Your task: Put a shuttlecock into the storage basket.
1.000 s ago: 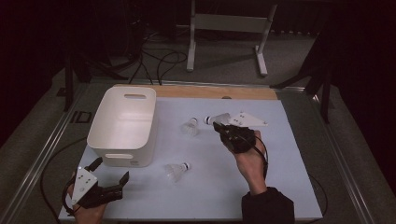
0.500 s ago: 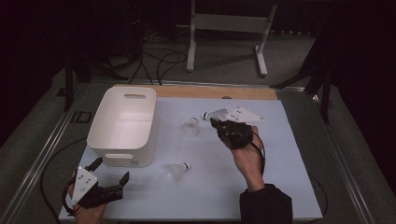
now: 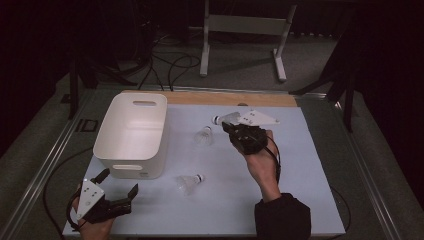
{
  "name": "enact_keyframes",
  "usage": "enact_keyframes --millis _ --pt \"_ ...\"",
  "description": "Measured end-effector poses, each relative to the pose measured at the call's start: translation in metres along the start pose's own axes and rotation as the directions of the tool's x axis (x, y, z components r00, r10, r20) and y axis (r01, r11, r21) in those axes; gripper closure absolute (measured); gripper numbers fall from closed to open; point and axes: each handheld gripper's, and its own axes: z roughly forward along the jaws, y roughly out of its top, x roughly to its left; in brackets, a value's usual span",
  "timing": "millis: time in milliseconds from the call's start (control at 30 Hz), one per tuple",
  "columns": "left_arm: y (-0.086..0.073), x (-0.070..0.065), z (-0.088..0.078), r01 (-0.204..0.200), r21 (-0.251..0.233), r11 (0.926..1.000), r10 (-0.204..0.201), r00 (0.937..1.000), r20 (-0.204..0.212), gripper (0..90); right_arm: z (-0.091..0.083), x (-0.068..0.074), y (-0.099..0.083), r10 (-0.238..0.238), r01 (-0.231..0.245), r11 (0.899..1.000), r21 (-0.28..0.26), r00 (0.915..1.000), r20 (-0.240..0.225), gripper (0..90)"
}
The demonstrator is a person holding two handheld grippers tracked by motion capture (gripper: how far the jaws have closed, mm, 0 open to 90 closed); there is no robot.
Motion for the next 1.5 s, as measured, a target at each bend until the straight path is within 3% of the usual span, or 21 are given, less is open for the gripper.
enact_keyframes --millis 1200,1500 --pt "0.0 0.001 0.0 0.001 -0.002 1.0 -0.001 1.0 -0.002 0.3 0.021 -0.005 0.029 -0.031 0.031 0.999 -0.016 0.9994 -0.015 89.1" --pt "0.0 0.001 -0.001 -0.001 -0.002 1.0 0.001 1.0 -0.002 0.3 0.028 -0.007 0.036 -0.036 0.034 0.999 -0.031 0.9985 -0.042 89.1"
